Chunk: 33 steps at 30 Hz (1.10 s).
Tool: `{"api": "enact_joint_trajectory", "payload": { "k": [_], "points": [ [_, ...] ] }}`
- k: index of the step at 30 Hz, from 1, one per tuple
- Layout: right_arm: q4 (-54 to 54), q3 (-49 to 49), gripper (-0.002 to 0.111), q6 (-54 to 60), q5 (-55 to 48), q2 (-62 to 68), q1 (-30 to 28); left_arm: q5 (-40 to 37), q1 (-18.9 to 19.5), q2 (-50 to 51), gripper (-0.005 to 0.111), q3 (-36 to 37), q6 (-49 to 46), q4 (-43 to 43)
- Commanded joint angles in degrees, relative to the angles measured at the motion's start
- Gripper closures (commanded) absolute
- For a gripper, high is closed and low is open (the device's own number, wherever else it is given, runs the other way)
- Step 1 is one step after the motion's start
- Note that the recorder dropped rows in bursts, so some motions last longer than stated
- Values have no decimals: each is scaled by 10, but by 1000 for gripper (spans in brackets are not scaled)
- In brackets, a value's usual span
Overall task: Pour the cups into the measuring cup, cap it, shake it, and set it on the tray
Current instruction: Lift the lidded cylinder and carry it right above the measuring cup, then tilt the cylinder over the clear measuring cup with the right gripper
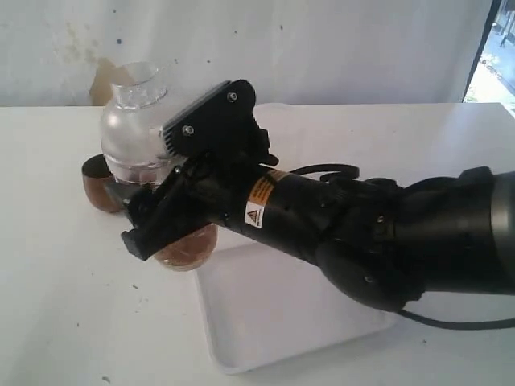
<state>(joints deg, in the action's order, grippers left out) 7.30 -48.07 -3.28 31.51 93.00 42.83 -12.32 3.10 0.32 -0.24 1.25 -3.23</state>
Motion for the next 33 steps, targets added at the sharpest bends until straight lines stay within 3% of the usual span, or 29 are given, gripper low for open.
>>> {"api": "enact_joint_trajectory", "payload": {
  "k": [1,3,8,16,24,27,33],
  "points": [
    [-76,-5,108,46,22,-12,-32,6,-2,-3,107,2,0,-2],
    [-13,-5,108,25,23,-22,-34,6,-2,-3,107,2,0,-2],
    [-63,-5,108,61,39,-61,-55,6,-2,-3,107,2,0,-2],
    [-66,-5,108,60,27,-104,-150,6,-2,-3,107,2,0,-2],
    [-57,-5,108,72,28,-107,-283,6,-2,-3,107,2,0,-2],
    [-40,-22,108,76,31,-75,-335,6,-2,-3,107,2,0,-2],
    [2,-109,108,76,67,80,-372,6,-2,-3,107,2,0,-2]
  ]
}}
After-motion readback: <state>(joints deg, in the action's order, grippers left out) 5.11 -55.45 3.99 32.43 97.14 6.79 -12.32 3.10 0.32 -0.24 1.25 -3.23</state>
